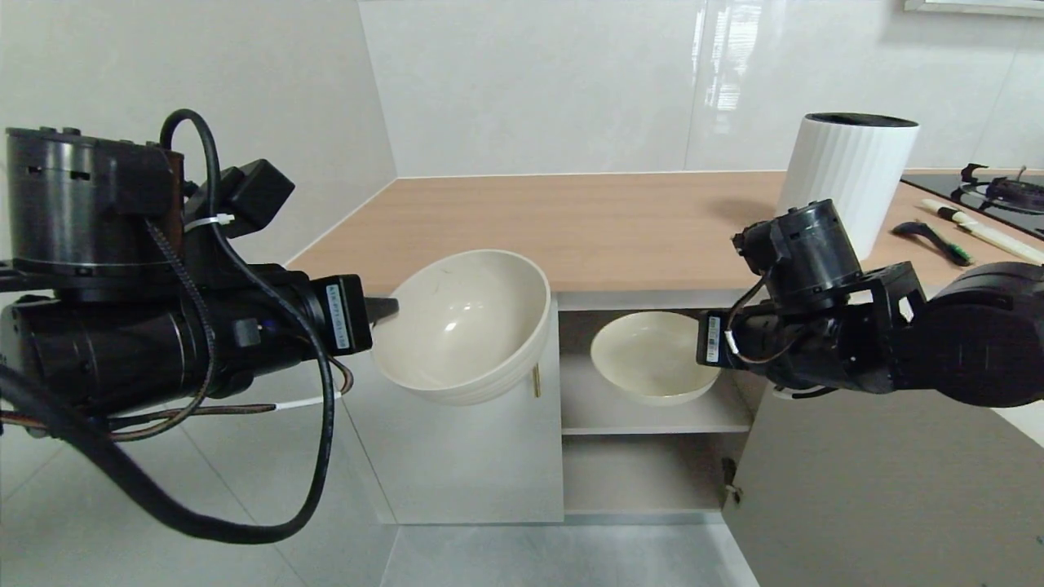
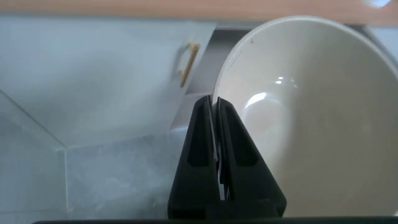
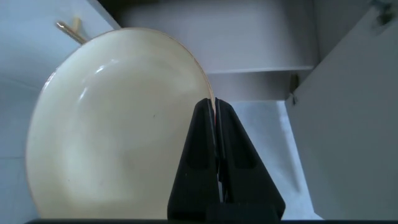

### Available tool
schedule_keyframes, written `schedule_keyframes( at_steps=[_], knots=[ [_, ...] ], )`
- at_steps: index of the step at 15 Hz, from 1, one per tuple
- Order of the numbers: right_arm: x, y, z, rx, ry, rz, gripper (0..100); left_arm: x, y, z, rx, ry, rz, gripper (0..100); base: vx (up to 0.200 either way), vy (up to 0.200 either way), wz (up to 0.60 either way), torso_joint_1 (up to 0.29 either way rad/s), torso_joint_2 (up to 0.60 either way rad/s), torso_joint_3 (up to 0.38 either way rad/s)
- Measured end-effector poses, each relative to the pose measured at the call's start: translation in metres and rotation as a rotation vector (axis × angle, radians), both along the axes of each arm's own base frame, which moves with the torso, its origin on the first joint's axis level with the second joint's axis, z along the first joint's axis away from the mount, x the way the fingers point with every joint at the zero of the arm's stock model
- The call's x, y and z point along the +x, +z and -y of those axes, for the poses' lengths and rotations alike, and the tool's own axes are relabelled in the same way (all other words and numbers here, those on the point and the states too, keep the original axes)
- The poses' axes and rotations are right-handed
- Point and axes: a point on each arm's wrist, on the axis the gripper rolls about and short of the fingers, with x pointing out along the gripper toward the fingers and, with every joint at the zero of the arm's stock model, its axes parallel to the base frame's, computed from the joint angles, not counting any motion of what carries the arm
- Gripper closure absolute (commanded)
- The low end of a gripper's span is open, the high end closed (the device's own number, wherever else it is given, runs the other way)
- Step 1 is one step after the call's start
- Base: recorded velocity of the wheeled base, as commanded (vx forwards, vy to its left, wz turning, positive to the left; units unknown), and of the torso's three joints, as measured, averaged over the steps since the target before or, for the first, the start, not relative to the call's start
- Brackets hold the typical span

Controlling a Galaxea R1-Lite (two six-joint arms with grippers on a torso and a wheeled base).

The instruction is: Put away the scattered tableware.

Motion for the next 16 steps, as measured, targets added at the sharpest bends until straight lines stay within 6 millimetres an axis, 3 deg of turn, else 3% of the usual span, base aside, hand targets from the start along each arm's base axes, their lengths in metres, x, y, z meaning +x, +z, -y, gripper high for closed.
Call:
schedule_keyframes(
  at_steps=[10, 16],
  knots=[
    [0.012, -0.014, -0.003, -0.009, -0.016, -0.013, 100, 0.001, -0.001, 0.0, 0.003, 0.0, -0.006, 100, 0.0, 0.0, 0.0, -0.092, 0.45, 0.352],
    [0.021, -0.019, -0.004, 0.0, -0.028, 0.001, 100, 0.001, -0.002, 0.0, 0.005, 0.0, -0.008, 100, 0.0, 0.0, 0.0, -0.006, 0.08, 0.063]
  ],
)
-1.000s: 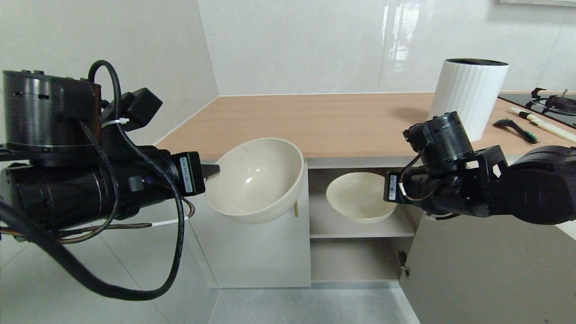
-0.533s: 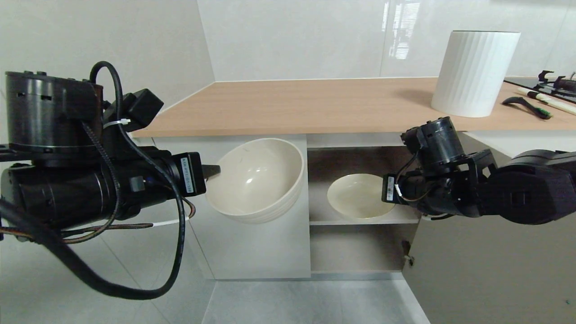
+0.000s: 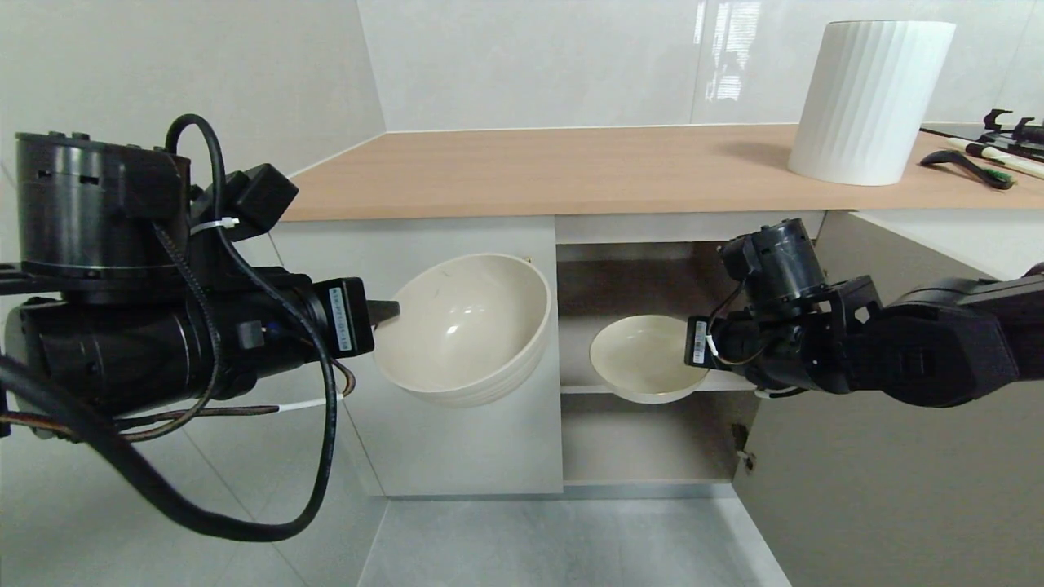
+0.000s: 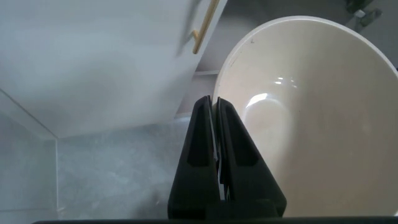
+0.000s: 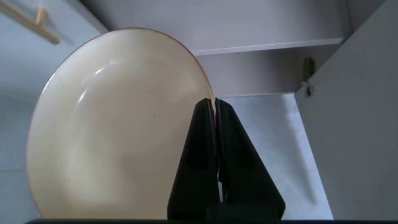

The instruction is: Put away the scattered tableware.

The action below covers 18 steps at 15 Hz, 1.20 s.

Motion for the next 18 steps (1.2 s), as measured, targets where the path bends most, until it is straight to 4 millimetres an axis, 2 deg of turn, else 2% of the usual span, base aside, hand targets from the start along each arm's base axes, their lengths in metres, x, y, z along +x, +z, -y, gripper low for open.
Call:
schedule_keyframes(
  at_steps=[3, 6, 9, 12, 16, 18],
  knots=[
    [0.022, -0.017, 0.005, -0.012, -0.037, -0.019, 100, 0.0, -0.001, 0.0, 0.0, 0.0, 0.0, 100, 0.0, 0.0, 0.0, 0.0, 0.0, 0.0],
    [0.061, -0.042, 0.006, -0.024, -0.087, -0.041, 100, -0.001, -0.002, 0.0, 0.007, -0.004, -0.004, 100, 0.0, 0.0, 0.0, 0.0, 0.0, 0.0],
    [0.099, -0.075, 0.004, -0.038, -0.124, -0.066, 100, -0.001, -0.005, 0.0, 0.035, -0.015, 0.0, 100, 0.0, 0.0, 0.0, 0.0, 0.0, 0.0],
    [0.125, -0.096, 0.003, -0.04, -0.152, -0.065, 100, -0.001, -0.005, 0.0, 0.037, -0.015, 0.0, 100, 0.0, 0.0, 0.0, 0.0, 0.0, 0.0],
    [0.151, -0.109, 0.0, -0.038, -0.189, -0.027, 100, -0.001, -0.006, 0.0, 0.067, -0.029, 0.008, 100, 0.0, 0.0, 0.0, 0.0, 0.0, 0.0],
    [0.161, -0.118, 0.004, -0.038, -0.208, -0.024, 100, -0.002, -0.008, 0.0, 0.093, -0.04, 0.012, 100, 0.0, 0.0, 0.0, 0.0, 0.0, 0.0]
  ],
)
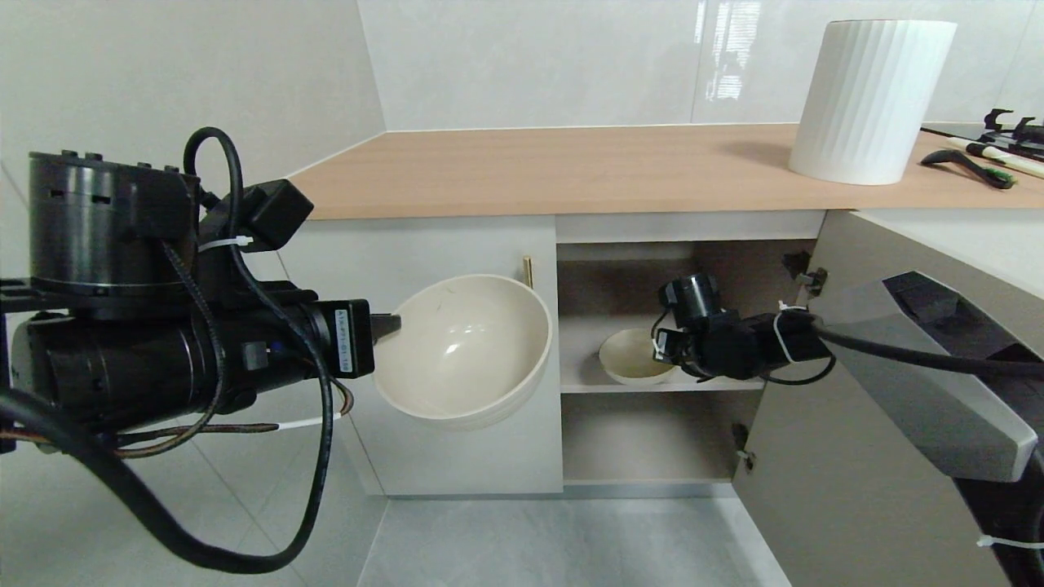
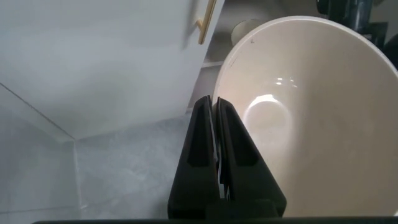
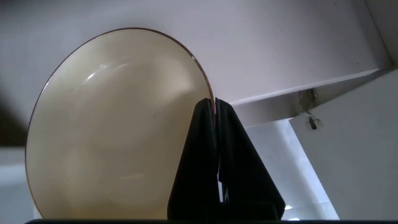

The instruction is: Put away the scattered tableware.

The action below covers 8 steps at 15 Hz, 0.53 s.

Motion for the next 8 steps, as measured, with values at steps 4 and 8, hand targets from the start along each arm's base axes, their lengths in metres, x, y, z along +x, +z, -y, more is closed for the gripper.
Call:
schedule_keyframes(
  at_steps=[4, 8],
  knots=[
    [0.008, -0.012, 0.009, -0.003, -0.025, -0.014, 100, -0.001, 0.0, 0.0, 0.0, -0.001, 0.001, 100, 0.05, 0.0, 0.0, -0.001, 0.0, 0.001],
    [0.008, -0.014, 0.009, 0.003, -0.031, -0.016, 100, -0.001, -0.001, 0.0, 0.001, -0.001, -0.001, 100, 0.1, 0.0, 0.0, -0.002, 0.0, 0.0]
  ],
)
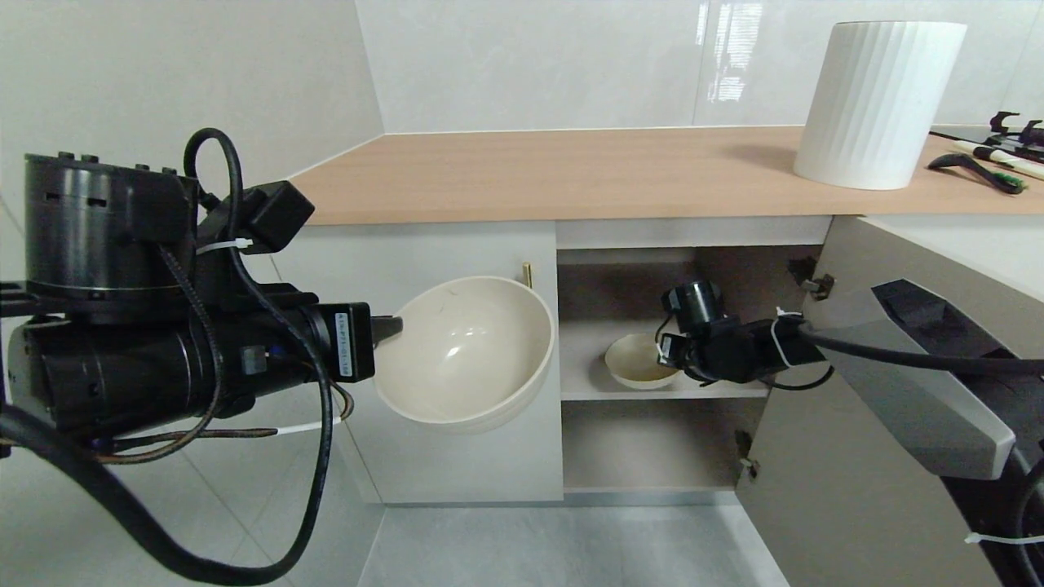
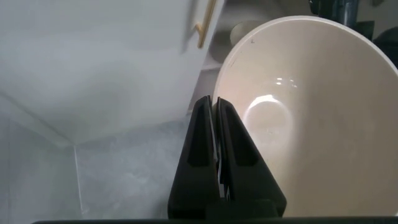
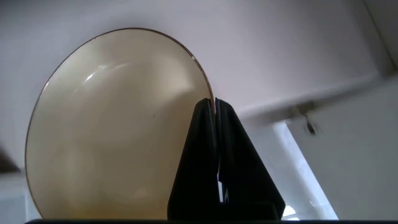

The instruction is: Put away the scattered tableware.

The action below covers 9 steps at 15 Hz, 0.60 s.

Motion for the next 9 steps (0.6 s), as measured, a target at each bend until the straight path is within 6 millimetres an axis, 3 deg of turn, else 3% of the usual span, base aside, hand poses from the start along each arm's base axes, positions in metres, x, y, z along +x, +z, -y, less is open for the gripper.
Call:
schedule_keyframes(
  at_steps=[9],
  knots=[
    [0.003, -0.019, 0.003, -0.004, -0.032, -0.029, 100, -0.001, -0.001, 0.0, 0.002, 0.0, -0.002, 100, 0.0, 0.0, 0.0, 0.0, 0.0, 0.0]
  ],
)
